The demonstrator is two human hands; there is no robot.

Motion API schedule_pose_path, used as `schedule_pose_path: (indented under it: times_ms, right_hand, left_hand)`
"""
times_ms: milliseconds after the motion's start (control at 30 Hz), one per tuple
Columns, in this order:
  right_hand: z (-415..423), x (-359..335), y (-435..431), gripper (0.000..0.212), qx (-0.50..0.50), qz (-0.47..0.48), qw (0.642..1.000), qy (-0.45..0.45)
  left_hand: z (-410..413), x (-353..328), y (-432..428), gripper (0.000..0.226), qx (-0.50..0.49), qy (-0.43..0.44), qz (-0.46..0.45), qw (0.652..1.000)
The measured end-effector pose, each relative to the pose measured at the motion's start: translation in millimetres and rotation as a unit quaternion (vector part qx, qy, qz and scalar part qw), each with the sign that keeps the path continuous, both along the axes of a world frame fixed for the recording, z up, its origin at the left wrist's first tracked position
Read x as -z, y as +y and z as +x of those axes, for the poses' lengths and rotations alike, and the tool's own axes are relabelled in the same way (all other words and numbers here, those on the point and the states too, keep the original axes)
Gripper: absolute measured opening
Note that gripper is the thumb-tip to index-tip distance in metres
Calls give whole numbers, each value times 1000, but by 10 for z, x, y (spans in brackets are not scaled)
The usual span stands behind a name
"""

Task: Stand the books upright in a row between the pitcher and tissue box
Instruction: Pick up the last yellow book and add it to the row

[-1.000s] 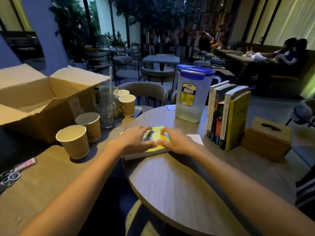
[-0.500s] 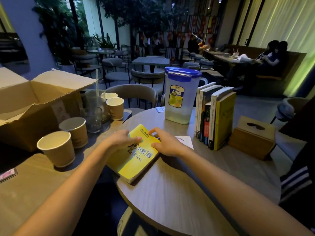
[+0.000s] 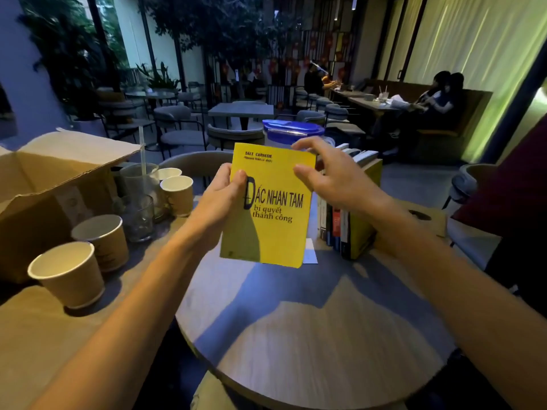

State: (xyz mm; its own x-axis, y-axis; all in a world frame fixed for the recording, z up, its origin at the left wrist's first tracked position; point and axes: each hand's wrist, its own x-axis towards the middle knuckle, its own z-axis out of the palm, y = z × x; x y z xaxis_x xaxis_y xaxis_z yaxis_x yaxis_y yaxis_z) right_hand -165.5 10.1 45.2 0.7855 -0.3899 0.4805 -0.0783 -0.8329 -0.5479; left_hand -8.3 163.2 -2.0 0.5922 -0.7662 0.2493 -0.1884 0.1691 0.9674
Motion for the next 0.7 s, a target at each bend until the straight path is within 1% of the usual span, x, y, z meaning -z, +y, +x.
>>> schedule_pose_path:
  times_ms: [33, 100, 167, 233, 267, 333, 433, 500, 567, 700]
  right_hand:
    - [-112, -91, -64, 41, 19, 0, 1000, 5]
    - [-326, -234, -217, 43, 43, 37, 998, 26]
    - [-502, -323, -383, 39, 48, 76, 995, 36]
    - [-634, -361, -543, 32, 62, 87, 994, 25]
    - [-686, -361, -617, 29, 73, 88, 993, 15]
    - [-774, -344, -742, 25, 97, 83, 992, -4]
    - [-852, -296, -922, 26, 131, 56, 990, -17]
    - [-878, -255, -1026, 27, 141, 32, 989, -20]
    - [-889, -220, -1094, 28, 148, 15, 989, -27]
    - [-886, -148, -1160, 31, 163, -16, 986, -40]
  left_hand:
    - [-101, -25, -77, 24, 5, 10, -23, 1000]
    - [-312, -53, -240, 20, 9, 12, -75, 997]
    - [-505, -47, -411, 14, 18, -7, -112, 994]
    - [-664, -32, -566, 14, 35, -35, -125, 991]
    - [-723, -27, -637, 15, 41, -55, -128, 989]
    - [-833, -49, -750, 14, 42, -122, -125, 984]
    - [-977, -79, -874, 19, 41, -211, -114, 970]
    - [-1052, -59, -946, 24, 42, -229, -117, 965]
    - [-1100, -16, -1016, 28, 36, -228, -121, 965]
    - [-1151, 107, -1138, 34, 31, -244, -100, 964]
